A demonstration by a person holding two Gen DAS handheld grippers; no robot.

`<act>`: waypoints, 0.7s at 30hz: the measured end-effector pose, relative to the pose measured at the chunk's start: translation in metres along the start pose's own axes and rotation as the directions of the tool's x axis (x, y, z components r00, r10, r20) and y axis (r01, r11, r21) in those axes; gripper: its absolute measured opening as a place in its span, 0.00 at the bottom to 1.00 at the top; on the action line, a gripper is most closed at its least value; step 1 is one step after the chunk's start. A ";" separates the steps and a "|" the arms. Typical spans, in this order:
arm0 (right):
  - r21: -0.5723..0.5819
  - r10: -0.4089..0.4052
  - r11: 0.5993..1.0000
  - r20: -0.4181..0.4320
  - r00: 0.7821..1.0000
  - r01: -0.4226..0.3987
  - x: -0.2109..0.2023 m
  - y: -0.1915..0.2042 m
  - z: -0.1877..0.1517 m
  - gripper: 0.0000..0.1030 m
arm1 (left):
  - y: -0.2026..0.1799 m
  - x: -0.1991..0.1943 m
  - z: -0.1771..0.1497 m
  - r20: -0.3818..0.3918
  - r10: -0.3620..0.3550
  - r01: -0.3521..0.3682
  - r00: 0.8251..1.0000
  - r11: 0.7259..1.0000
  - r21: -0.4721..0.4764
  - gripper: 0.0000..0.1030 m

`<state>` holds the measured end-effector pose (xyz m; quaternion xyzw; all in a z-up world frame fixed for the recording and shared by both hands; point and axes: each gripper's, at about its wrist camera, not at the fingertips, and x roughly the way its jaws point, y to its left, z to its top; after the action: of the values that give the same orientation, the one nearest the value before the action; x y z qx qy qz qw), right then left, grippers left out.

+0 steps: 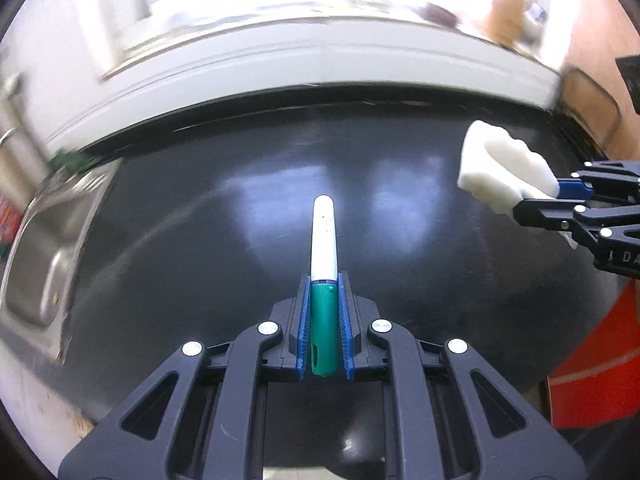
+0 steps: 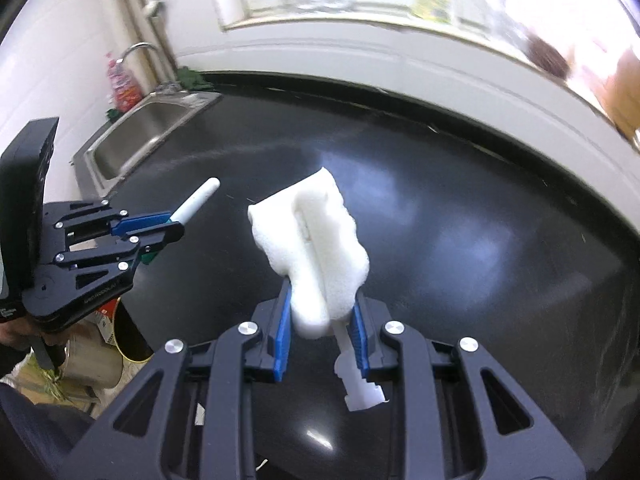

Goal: Collect trash
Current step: 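Carry the marker and foam brush over the bin and open both tools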

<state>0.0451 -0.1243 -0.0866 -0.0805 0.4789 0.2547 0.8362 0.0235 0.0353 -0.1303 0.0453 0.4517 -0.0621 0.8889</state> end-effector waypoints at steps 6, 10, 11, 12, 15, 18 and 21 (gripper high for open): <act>-0.143 0.145 0.979 -0.019 0.989 -0.146 0.025 0.100 0.029 0.25 | 0.091 -0.055 -0.062 0.010 0.164 -0.159 0.986 0.966 -0.202 0.13; -0.245 0.263 0.930 -0.082 0.961 -0.275 0.047 0.184 0.037 0.25 | 0.148 -0.094 -0.126 -0.044 0.264 -0.263 0.963 0.900 -0.348 0.13; -0.270 0.303 0.907 -0.114 0.946 -0.323 0.055 0.213 0.036 0.25 | 0.159 -0.103 -0.142 -0.063 0.291 -0.292 0.955 0.878 -0.378 0.13; -0.280 0.320 0.896 -0.129 0.939 -0.344 0.059 0.226 0.036 0.25 | 0.171 -0.113 -0.161 -0.085 0.315 -0.322 0.945 0.854 -0.410 0.13; -0.314 0.386 0.844 -0.208 0.899 -0.435 0.076 0.286 0.029 0.25 | 0.202 -0.135 -0.214 -0.148 0.352 -0.377 0.924 0.780 -0.500 0.13; -0.325 0.411 0.809 -0.283 0.866 -0.490 0.094 0.333 0.015 0.25 | 0.220 -0.143 -0.254 -0.196 0.356 -0.403 0.914 0.723 -0.561 0.13; -0.339 0.404 0.791 -0.338 0.850 -0.510 0.112 0.368 0.001 0.26 | 0.234 -0.141 -0.282 -0.220 0.342 -0.402 0.914 0.677 -0.616 0.13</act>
<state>-0.0936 0.2308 -0.1403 -0.1689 0.5187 0.5346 0.6455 -0.2489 0.3146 -0.1765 -0.1722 0.4641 0.2823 0.8218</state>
